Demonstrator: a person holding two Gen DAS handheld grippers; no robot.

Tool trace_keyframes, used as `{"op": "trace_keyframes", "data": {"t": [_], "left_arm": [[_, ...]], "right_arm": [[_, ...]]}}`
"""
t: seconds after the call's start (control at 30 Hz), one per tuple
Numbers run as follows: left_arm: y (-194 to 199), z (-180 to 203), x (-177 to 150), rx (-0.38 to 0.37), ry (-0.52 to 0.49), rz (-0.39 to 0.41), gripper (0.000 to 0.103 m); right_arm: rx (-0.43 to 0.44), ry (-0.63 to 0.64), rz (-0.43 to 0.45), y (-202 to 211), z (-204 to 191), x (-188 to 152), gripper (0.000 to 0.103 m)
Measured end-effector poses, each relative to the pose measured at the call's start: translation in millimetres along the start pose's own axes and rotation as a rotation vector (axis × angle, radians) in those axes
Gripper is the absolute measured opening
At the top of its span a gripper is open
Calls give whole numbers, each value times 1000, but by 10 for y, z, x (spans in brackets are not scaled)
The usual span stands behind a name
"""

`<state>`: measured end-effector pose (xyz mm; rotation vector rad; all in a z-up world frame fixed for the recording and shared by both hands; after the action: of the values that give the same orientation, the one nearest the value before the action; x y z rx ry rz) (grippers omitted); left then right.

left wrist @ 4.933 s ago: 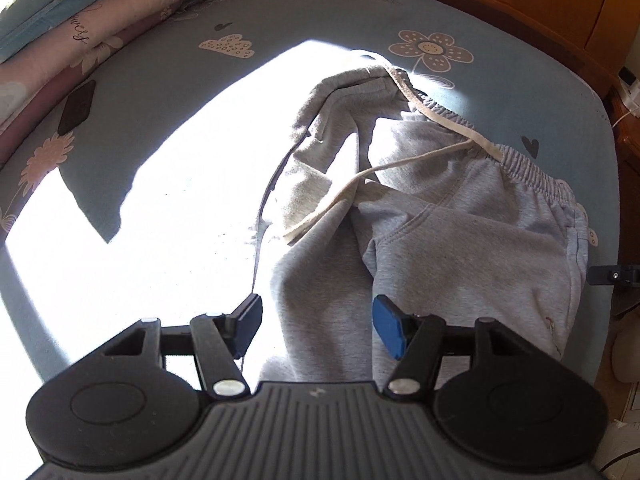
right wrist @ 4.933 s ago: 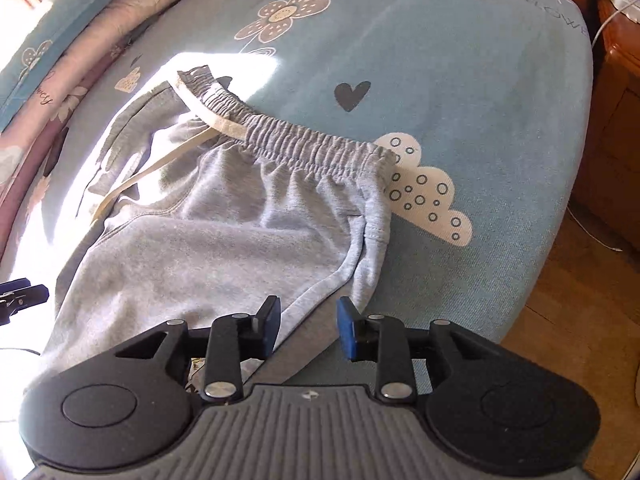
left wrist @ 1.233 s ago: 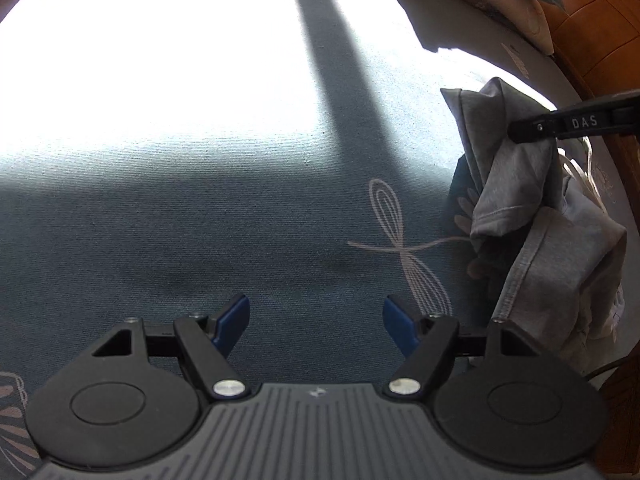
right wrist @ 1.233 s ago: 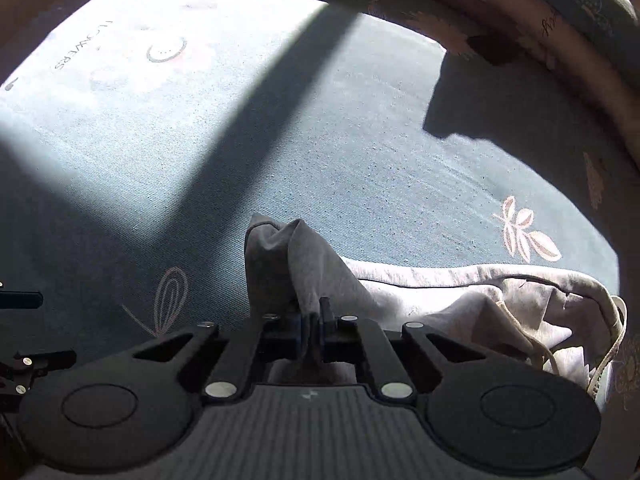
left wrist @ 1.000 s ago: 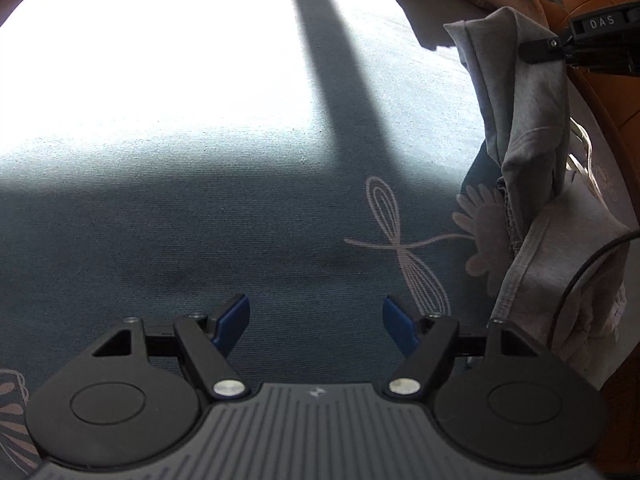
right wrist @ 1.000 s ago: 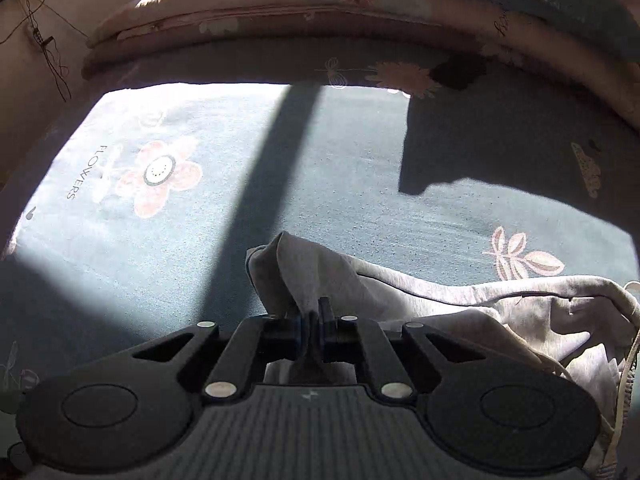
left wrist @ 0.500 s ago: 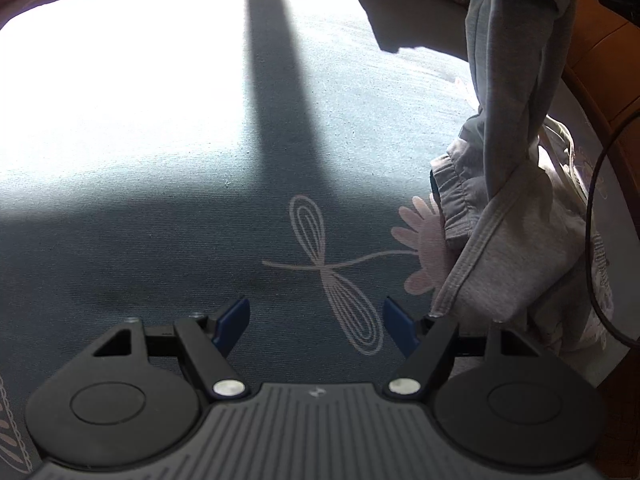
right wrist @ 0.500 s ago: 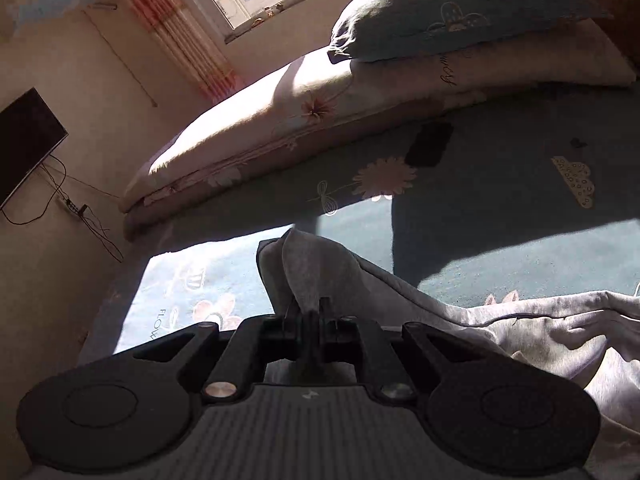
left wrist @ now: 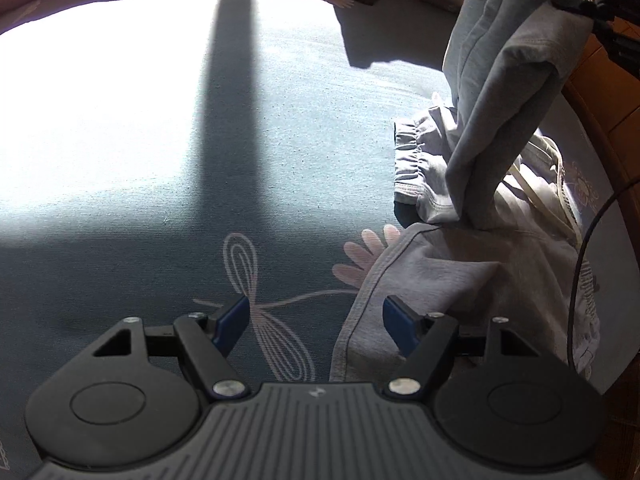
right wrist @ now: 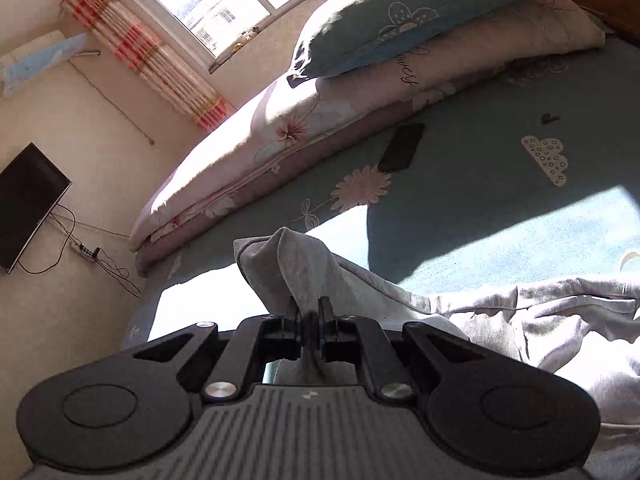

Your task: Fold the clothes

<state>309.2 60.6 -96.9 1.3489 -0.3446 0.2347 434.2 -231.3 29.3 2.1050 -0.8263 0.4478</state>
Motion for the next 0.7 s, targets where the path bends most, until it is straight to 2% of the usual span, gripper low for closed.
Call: {"op": "trace_keyframes", "data": {"t": [0.1, 0.27, 0.37, 0.43, 0.47, 0.63, 0.7], "left_arm": [[-41, 69, 7, 9, -19, -10, 73], [-115, 182, 77, 11, -42, -21, 73], [-172, 257, 144, 9, -60, -28, 73], [-213, 319, 201, 7, -77, -29, 73], [-242, 356, 233, 5, -87, -29, 73], [-373, 497, 434, -19, -116, -24, 73], [-434, 557, 567, 18, -156, 7, 73]], "right_arm": [[-98, -6, -38, 30, 315, -200, 9], [-348, -25, -132, 114, 999, -564, 10], [-524, 32, -215, 53, 1318, -803, 25], [-671, 42, -322, -1, 1564, -1010, 28], [-690, 38, -332, 9, 1613, -1073, 28], [-638, -33, -335, 100, 1654, -1288, 38], [-609, -34, -344, 144, 1616, -1396, 39]]}}
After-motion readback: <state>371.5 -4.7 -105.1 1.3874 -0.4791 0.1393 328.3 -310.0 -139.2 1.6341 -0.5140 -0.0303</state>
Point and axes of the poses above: each gripper's, at about its wrist camera, not at the fingertips, and y roughly against the way its jaws point, z to its right, x to its top, the point moved 5 cm from there along -y, roughly the way its jaws point, and after that the axes turned 3 degrees about x, right-handed, at the moved point
